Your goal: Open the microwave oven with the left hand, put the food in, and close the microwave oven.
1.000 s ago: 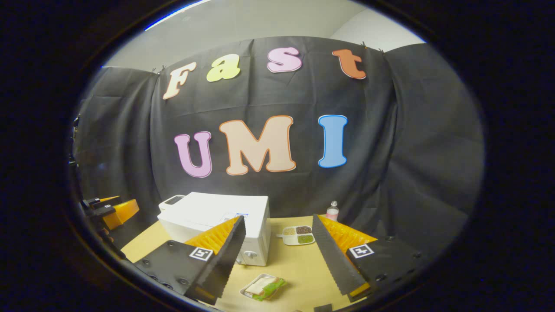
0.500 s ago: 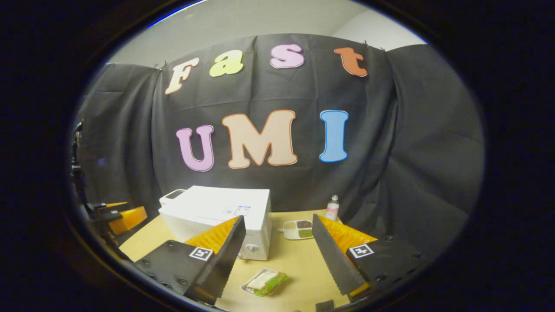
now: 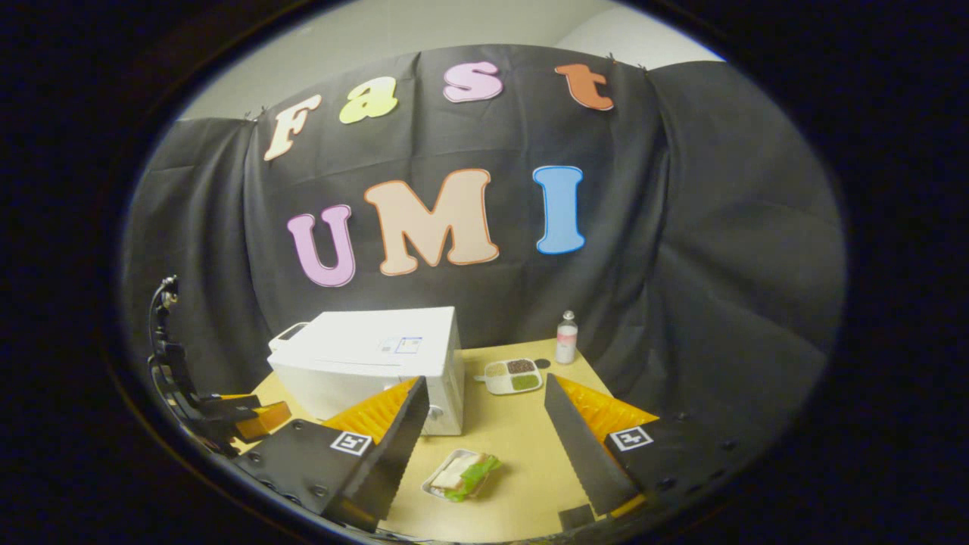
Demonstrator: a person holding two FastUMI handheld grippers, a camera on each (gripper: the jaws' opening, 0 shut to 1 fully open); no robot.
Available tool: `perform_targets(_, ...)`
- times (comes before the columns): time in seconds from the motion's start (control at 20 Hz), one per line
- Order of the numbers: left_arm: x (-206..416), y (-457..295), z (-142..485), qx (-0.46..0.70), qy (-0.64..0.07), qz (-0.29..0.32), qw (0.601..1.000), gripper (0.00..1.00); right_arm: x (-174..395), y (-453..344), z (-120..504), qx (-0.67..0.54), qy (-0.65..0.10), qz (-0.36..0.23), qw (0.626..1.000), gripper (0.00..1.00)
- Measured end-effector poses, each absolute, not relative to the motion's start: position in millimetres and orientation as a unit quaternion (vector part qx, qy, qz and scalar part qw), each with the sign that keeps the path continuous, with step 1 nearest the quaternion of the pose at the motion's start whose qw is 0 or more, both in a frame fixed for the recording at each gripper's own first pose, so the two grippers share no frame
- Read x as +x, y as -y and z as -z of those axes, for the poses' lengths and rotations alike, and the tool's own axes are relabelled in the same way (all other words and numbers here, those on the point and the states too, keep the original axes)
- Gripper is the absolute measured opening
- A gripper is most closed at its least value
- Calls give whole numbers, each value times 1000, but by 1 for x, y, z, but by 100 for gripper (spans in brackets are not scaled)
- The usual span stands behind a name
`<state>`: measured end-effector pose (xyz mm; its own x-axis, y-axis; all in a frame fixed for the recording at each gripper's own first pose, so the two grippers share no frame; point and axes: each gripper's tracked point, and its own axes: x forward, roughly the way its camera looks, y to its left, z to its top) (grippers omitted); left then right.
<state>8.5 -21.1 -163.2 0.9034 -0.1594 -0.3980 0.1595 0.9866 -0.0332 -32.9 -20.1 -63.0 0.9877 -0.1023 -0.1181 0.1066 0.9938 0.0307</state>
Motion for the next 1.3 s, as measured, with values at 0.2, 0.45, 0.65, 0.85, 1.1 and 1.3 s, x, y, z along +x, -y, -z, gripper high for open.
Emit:
perform_targets(0.2, 25, 50, 194, 8, -236, 108, 966, 97, -37, 33, 74, 36, -72, 74, 994, 92)
perform_targets(0.45, 47, 82, 225, 6, -268, 142, 953, 94, -39, 54, 87, 45, -88, 102, 990, 91)
perform_targets(0.65, 62, 107, 252, -4, -301, 165, 939, 98, -36, 58, 95, 39, -104, 104, 988, 91)
perform_targets(0.85, 76, 121, 279, -17, -330, 162, 930, 98, -34, 62, 102, 49, -116, 100, 987, 91)
perform_targets(1.1, 98, 129, 305, -24, -348, 139, 927, 98, -36, 82, 117, 48, -136, 108, 984, 91)
perform_targets(1.3, 111, 142, 313, -22, -348, 135, 927, 95, -36, 95, 127, 56, -149, 112, 981, 98)
